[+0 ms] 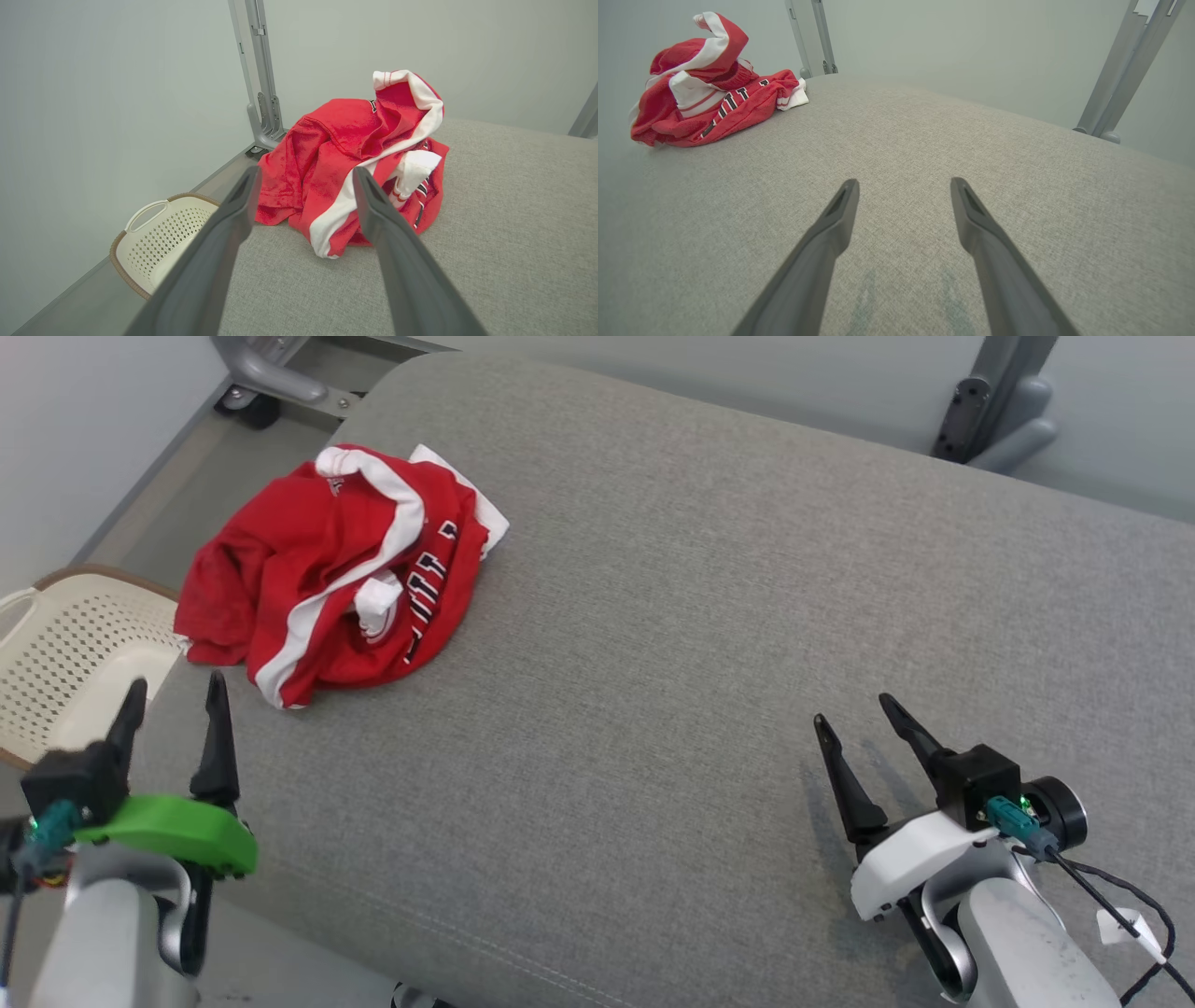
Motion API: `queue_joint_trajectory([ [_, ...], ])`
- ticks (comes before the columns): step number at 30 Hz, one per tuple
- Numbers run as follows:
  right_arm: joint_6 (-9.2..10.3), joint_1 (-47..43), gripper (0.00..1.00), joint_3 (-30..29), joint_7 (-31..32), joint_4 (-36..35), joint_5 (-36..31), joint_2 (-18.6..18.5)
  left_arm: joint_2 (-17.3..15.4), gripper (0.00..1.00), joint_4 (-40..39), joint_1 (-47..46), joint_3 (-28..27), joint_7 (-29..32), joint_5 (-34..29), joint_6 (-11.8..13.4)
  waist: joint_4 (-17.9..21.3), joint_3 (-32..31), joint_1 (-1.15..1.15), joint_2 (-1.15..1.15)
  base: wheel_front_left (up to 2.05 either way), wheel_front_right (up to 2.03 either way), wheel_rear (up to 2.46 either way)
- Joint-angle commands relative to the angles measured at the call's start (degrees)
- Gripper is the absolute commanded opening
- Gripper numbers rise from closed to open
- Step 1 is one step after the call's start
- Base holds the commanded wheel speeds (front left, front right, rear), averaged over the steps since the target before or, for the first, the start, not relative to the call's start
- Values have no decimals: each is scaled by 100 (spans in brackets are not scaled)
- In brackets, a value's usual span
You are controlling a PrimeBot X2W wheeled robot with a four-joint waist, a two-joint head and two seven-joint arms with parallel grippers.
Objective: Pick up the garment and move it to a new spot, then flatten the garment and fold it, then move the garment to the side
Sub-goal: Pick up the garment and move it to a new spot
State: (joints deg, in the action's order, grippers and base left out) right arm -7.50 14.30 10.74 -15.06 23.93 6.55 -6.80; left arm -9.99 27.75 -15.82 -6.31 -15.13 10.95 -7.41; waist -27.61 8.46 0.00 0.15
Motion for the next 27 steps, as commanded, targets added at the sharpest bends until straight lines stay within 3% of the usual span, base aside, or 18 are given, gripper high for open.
queue_joint_trajectory([
  [1,2,43,100,-22,-17,-13,-21,-105,-309,100,208,-419,353,-3,243,-9,354,359,0,-15,0,0,0],
  [6,2,96,100,-21,-18,-17,-51,-234,-972,100,775,-1197,1194,-2,899,-3,603,617,0,-15,0,0,0],
  [11,2,147,100,0,-17,-13,-39,-265,-1427,100,1620,-1734,2095,40,1704,-2,848,814,0,-15,0,0,0],
  [16,2,162,100,14,-18,1,-13,-358,-1536,100,2295,-2081,2425,22,1879,-3,922,945,0,-15,0,0,0],
  [25,2,256,100,131,-17,15,8,-420,-1403,100,2924,-2453,2308,-9,1819,90,1045,1078,0,-15,0,0,0],
  [26,2,262,100,148,-17,18,8,-415,-1391,44,2942,-2464,2253,-5,1816,135,1062,1082,0,-15,0,0,0],
  [27,2,274,100,154,-17,21,11,-409,-1389,0,2912,-2474,2198,-7,1793,166,1076,1081,0,-15,0,0,0],
])
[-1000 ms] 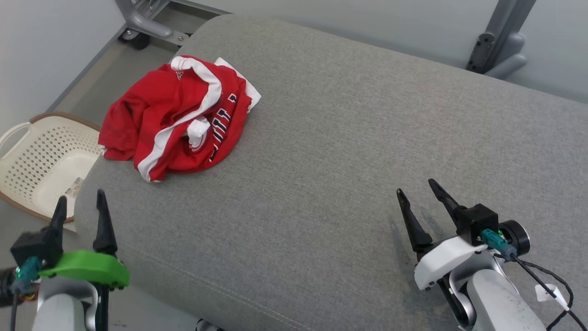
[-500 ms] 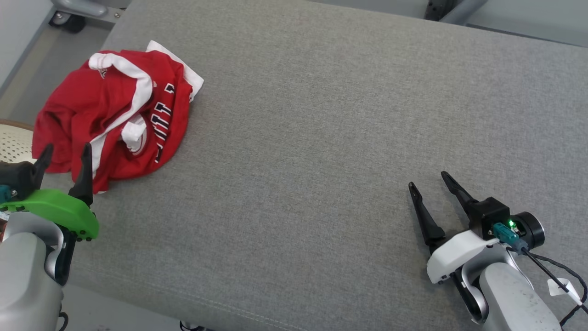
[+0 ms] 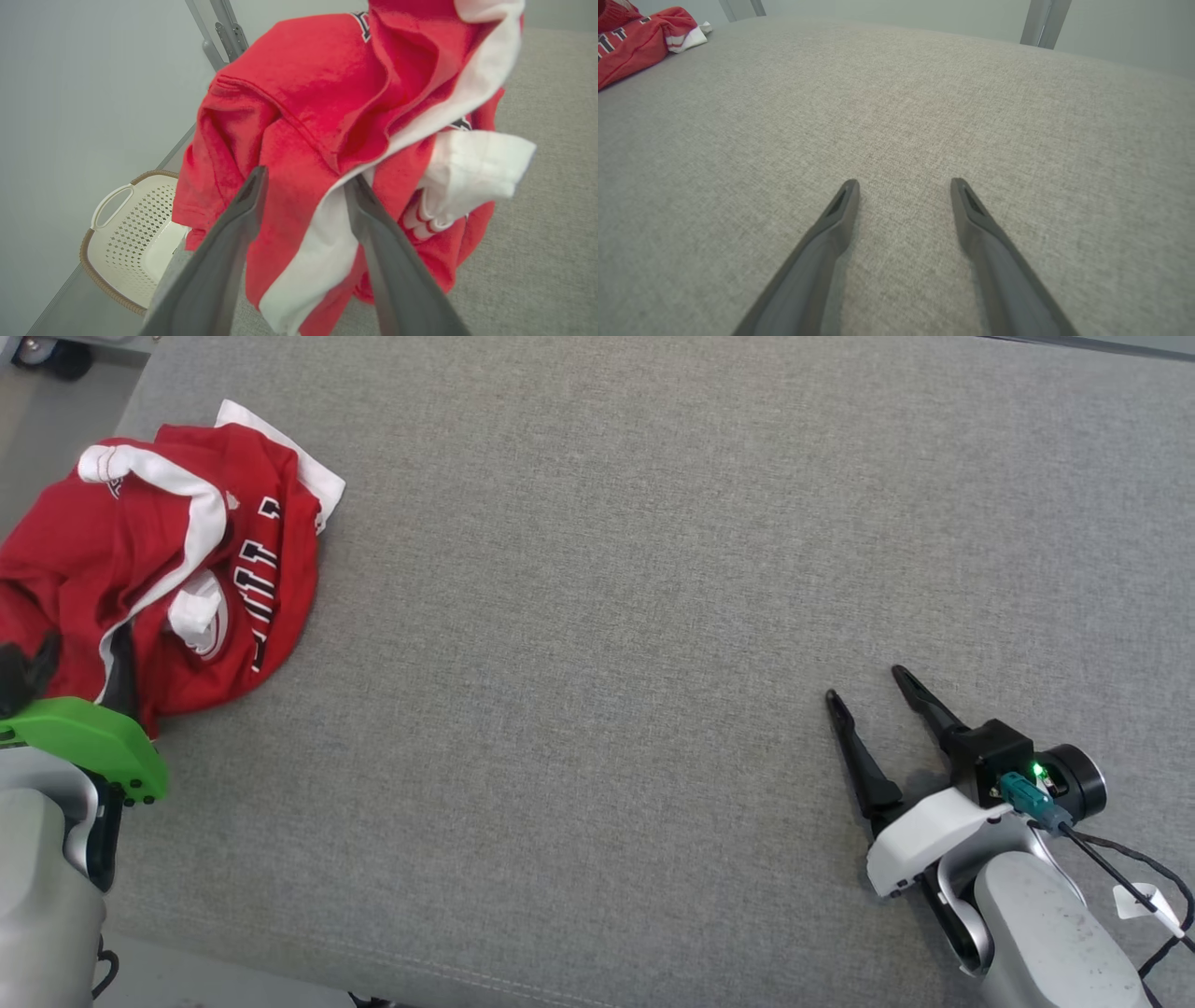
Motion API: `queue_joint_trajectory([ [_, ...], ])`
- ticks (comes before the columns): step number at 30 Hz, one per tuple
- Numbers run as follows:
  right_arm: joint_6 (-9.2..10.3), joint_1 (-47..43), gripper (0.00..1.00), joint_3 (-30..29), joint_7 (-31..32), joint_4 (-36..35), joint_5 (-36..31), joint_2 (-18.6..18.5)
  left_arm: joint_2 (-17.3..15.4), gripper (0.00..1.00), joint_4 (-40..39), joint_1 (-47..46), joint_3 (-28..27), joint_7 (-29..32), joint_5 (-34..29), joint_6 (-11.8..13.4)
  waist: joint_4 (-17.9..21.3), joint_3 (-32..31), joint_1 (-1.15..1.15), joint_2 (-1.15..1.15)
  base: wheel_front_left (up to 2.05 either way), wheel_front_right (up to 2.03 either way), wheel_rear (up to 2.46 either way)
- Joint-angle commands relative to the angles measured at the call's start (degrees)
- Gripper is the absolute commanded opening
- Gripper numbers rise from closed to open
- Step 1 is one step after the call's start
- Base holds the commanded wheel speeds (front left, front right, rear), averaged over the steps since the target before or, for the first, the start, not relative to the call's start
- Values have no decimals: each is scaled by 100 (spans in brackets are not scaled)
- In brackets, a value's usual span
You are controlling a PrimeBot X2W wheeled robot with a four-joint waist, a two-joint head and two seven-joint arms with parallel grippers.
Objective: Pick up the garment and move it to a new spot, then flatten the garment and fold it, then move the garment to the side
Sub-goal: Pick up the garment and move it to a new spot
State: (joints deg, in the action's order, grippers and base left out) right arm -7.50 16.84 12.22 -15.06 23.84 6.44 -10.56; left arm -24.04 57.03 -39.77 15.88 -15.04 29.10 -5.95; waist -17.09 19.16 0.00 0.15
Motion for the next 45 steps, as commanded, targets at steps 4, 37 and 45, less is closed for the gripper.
queue_joint_trajectory([
  [4,2,-1,100,-36,-17,35,47,15,-71,0,-305,-45,-231,-19,-215,172,73,-62,0,-15,0,0,0],
  [37,2,-182,100,-464,-17,-230,442,758,1670,0,-3623,-525,1967,-12,-899,-147,2962,-374,0,-15,0,0,0],
  [45,2,-140,100,-468,-17,-335,569,765,1473,100,-2503,51,1387,-13,-1016,-118,2970,-284,0,-15,0,0,0],
])
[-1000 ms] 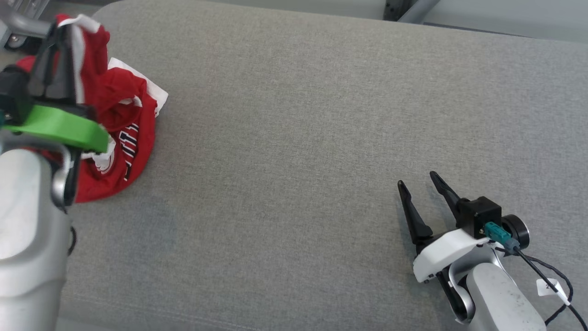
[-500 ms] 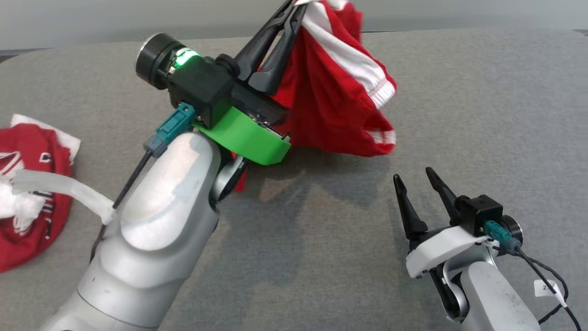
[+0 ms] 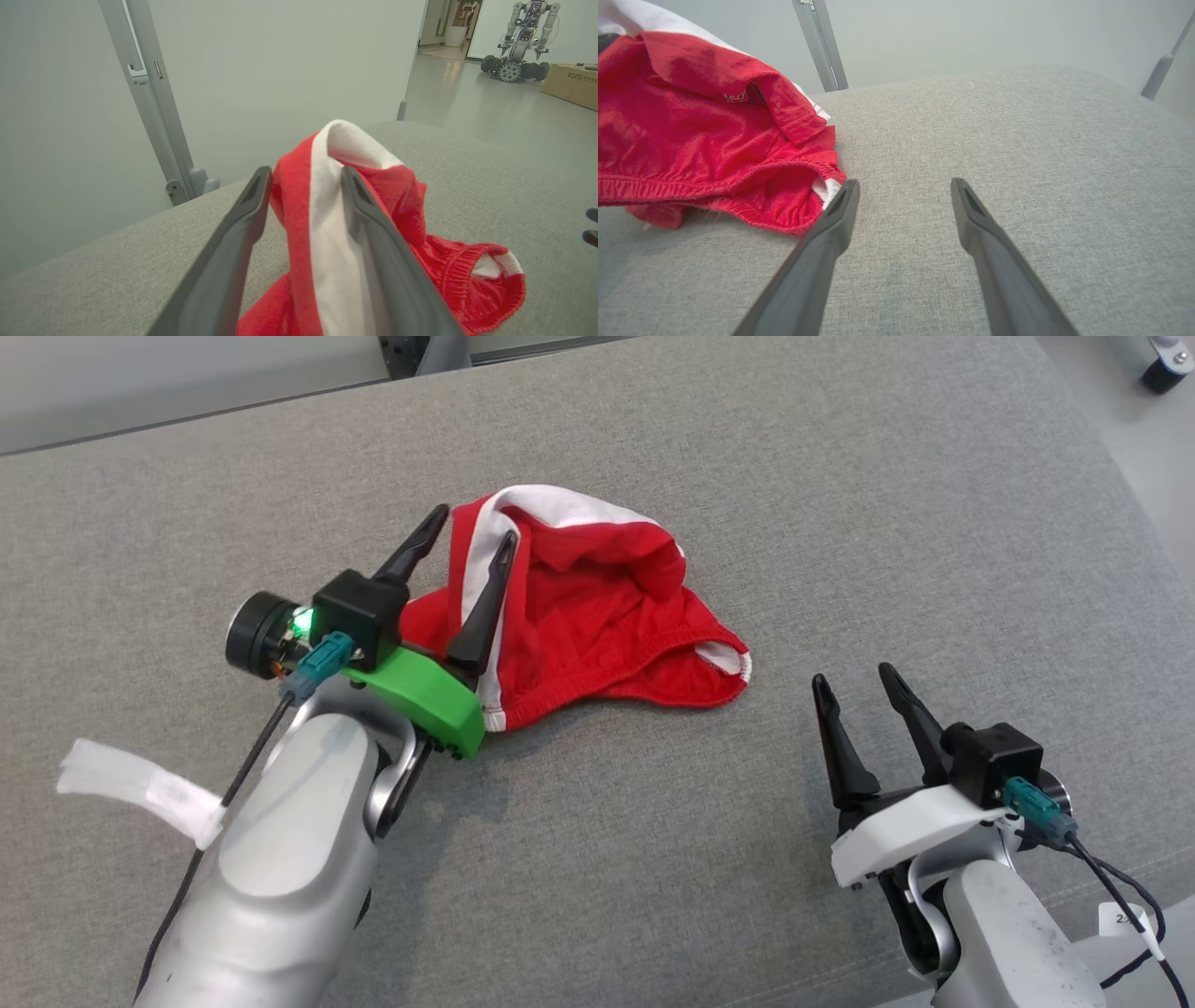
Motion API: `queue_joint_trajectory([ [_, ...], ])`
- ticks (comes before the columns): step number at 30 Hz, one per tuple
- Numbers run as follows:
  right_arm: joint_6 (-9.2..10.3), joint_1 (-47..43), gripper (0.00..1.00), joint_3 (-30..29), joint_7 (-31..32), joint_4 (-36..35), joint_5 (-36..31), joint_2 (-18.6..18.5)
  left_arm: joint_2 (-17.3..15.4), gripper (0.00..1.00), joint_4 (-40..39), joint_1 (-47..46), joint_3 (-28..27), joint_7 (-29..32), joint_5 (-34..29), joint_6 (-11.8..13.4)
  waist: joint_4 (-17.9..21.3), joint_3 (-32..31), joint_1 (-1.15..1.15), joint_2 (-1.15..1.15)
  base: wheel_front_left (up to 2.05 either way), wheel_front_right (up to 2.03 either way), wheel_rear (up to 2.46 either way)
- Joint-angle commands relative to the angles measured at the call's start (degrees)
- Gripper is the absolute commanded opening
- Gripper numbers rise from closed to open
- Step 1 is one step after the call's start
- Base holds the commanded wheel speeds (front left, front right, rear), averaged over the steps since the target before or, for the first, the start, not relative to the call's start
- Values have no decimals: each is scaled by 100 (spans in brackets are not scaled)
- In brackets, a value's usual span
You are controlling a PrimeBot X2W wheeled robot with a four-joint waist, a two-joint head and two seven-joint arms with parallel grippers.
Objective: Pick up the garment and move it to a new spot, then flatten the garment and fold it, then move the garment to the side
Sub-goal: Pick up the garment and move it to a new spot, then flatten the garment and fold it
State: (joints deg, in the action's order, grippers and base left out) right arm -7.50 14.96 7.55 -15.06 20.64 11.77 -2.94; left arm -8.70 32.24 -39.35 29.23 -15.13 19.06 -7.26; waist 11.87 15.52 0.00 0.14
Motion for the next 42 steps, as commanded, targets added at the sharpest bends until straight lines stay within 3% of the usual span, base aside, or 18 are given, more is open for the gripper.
queue_joint_trajectory([
  [1,2,41,100,-8,-17,-25,22,1,-51,100,27,92,-81,-4,-21,25,31,52,0,-14,0,0,0],
  [13,2,-287,100,-89,-17,-64,-20,-5,20,100,-875,1766,-1770,-4,-489,189,-432,-679,0,-14,0,0,0],
  [27,2,-900,100,-121,-17,36,9,-7,505,100,-2012,4152,-3633,-4,-924,390,-897,-1338,0,-14,0,0,0],
  [36,2,-790,100,-13,-17,46,-44,-6,567,100,-2010,4240,-3345,-3,-856,286,-1200,-1195,0,-14,0,0,0],
  [42,2,-460,100,505,-17,-9,-81,-4,569,100,-1983,4055,-3099,-3,-822,247,-1512,-1046,0,-14,0,0,0],
])
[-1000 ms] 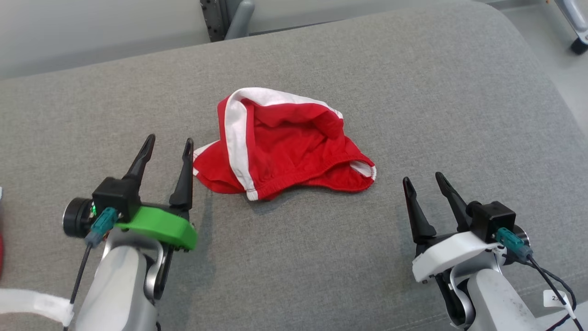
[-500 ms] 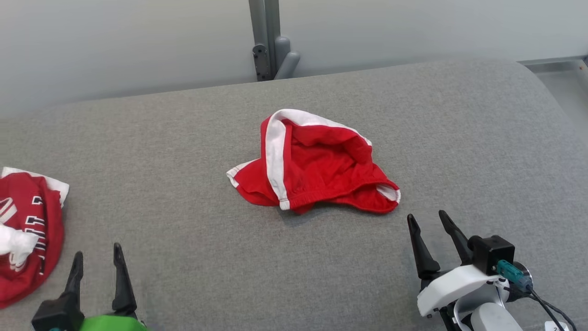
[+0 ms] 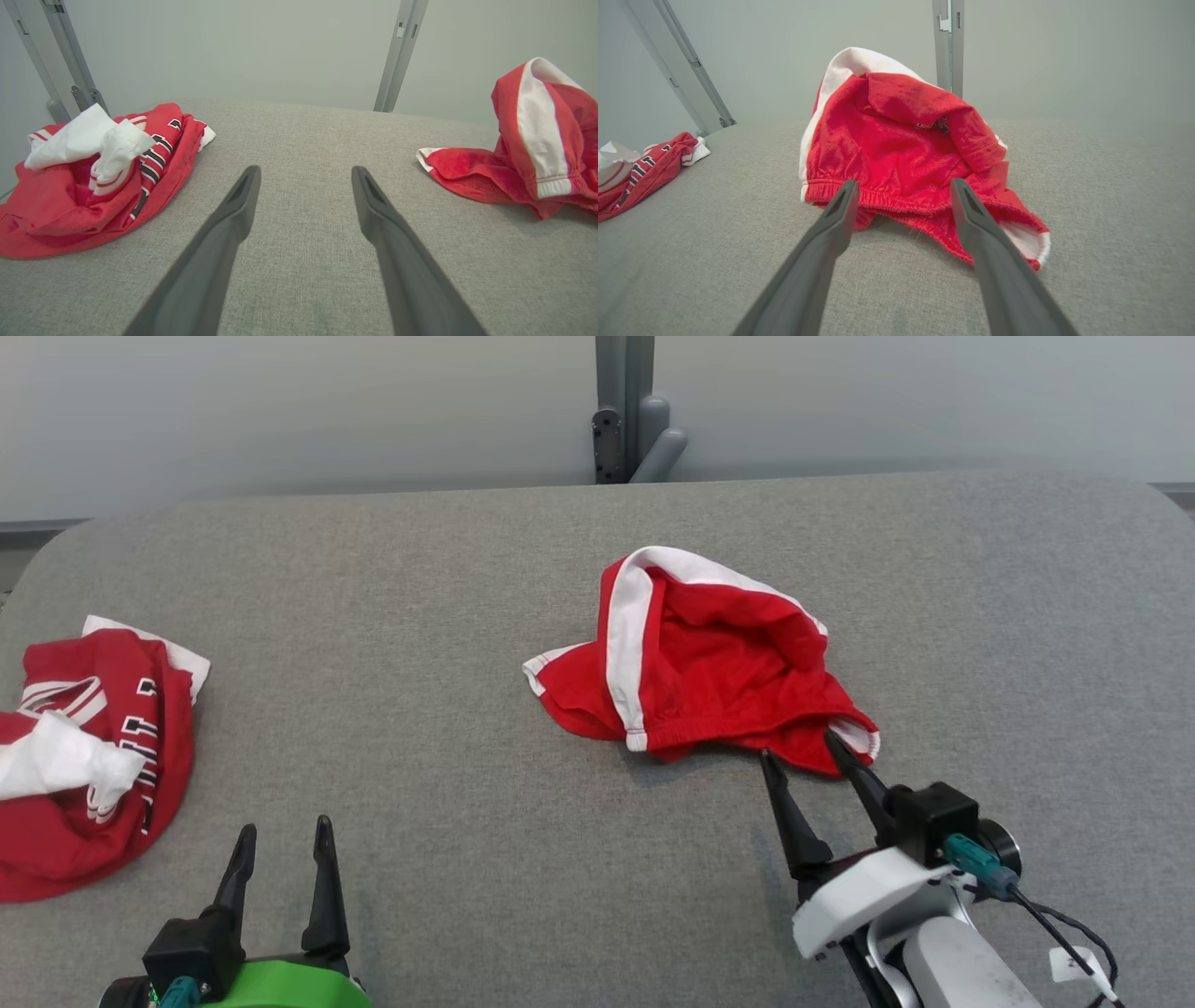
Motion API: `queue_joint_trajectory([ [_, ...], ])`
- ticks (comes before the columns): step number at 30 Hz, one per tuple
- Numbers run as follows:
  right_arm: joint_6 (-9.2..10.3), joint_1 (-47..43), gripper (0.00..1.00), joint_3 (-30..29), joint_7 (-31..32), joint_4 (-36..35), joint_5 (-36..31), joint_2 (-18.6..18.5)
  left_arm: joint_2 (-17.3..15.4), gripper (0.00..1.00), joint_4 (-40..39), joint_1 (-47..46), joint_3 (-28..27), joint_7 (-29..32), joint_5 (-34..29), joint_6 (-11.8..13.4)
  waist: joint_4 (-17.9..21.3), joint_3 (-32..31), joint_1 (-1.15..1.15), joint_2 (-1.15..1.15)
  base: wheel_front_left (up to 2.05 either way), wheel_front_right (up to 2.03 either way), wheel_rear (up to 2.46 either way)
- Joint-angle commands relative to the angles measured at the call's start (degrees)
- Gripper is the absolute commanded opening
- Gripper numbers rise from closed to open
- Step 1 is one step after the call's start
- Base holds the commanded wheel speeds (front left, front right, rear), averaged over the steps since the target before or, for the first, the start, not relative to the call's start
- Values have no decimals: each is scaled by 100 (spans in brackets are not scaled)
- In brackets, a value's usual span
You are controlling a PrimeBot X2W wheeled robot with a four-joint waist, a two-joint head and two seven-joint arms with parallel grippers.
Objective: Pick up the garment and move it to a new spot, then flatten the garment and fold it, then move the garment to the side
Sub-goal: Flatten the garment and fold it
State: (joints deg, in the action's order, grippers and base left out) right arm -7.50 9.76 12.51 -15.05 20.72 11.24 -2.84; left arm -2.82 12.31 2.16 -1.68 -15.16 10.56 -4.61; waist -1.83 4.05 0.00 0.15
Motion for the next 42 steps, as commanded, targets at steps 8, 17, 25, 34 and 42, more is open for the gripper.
queue_joint_trajectory([
  [8,2,897,100,951,-19,368,-91,-23,-17,100,134,-297,333,-1,131,-45,-731,356,0,-15,0,0,0],
  [17,2,1420,100,644,-18,1606,-833,-12,-16,100,216,-369,563,-1,208,-37,-1172,552,0,-15,0,0,0],
  [25,3,1685,0,611,-18,1870,-991,-18,-16,100,214,-533,675,-1,263,-46,-1197,755,0,-15,0,0,0],
  [34,2,2561,0,779,-18,1030,-815,-110,-16,100,293,-657,1058,-1,238,-110,-1238,641,0,-15,0,0,0],
  [42,0,3813,0,2252,-18,779,-330,-388,-18,100,381,-562,1421,-1,336,-152,-1675,460,0,-15,0,0,0],
])
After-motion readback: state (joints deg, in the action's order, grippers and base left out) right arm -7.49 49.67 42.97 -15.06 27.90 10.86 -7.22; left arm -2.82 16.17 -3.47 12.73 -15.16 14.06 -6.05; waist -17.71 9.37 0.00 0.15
